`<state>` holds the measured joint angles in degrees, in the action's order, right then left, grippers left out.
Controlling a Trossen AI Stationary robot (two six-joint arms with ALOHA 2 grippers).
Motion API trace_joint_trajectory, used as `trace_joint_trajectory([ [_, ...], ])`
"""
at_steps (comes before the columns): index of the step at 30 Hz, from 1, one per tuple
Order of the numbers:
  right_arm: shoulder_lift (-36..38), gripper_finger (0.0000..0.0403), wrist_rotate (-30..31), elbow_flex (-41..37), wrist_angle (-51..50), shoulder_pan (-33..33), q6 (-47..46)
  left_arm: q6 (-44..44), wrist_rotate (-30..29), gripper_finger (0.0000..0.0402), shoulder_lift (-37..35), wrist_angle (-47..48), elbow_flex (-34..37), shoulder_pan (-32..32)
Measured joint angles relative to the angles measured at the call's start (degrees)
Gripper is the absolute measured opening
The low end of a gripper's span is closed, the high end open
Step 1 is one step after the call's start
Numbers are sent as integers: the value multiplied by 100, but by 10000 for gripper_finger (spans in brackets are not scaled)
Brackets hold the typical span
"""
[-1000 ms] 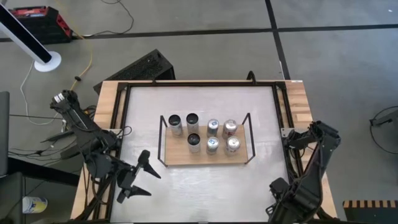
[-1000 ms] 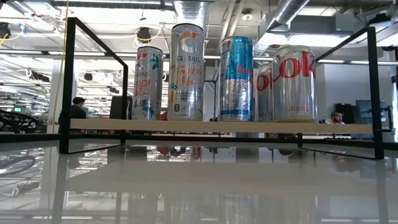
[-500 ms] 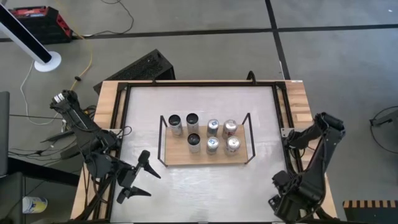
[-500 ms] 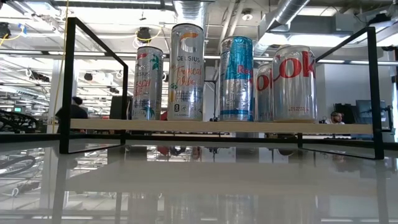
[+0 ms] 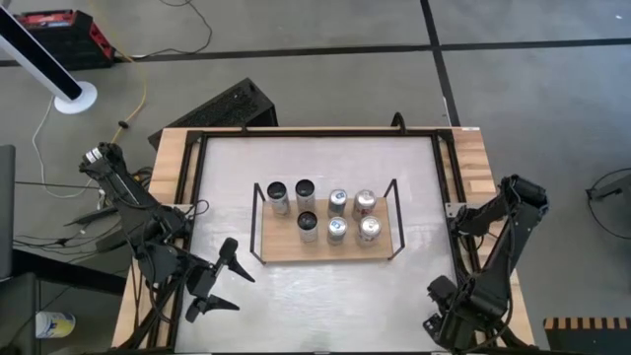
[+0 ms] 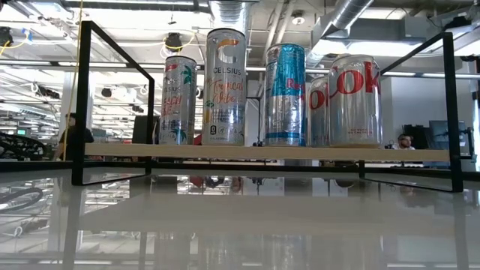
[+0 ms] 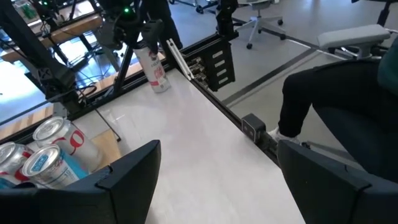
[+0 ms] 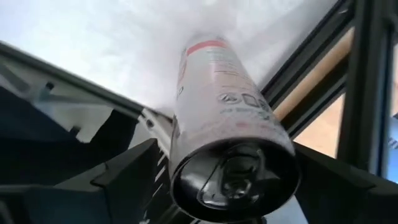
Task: Place canned beverage on shelf
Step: Put the white pink soda can on the shelf aligned with the other white pink soda can
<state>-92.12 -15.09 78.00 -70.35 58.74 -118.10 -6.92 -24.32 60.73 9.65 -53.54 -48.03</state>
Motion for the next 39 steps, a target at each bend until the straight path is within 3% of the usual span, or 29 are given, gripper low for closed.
trace_joint_trajectory([
  [7, -2, 276, 11, 237, 113, -112, 553, -4, -2, 306, 0, -2, 0, 0],
  [14, -3, 276, 514, 602, 489, -894, 1360, 564, 259, 306, 8, -24, 2, -37],
  [20, -282, 276, 745, 802, 1485, -1943, 3136, 1216, 247, 306, 307, -418, 408, -642],
  [25, -1180, 276, 643, 2081, 1171, -2674, 4797, 1004, -454, 306, 826, -1656, 767, -1015],
  [29, -2171, 276, 625, 3676, 330, -2942, 5992, 922, -1130, 306, 1487, -2885, 1122, -876],
  [32, -2914, 276, 634, 4877, -440, -3085, 6629, 1205, -1528, 306, 1910, -3128, 1185, -666],
  [35, -3541, 276, 694, 5723, -862, -3145, 7229, 1440, -1293, 306, 2270, -3531, 1182, -394],
  [39, -3581, 276, 727, 5263, -320, -3213, 7694, 1626, -720, 306, 2803, -4245, 1185, -27],
])
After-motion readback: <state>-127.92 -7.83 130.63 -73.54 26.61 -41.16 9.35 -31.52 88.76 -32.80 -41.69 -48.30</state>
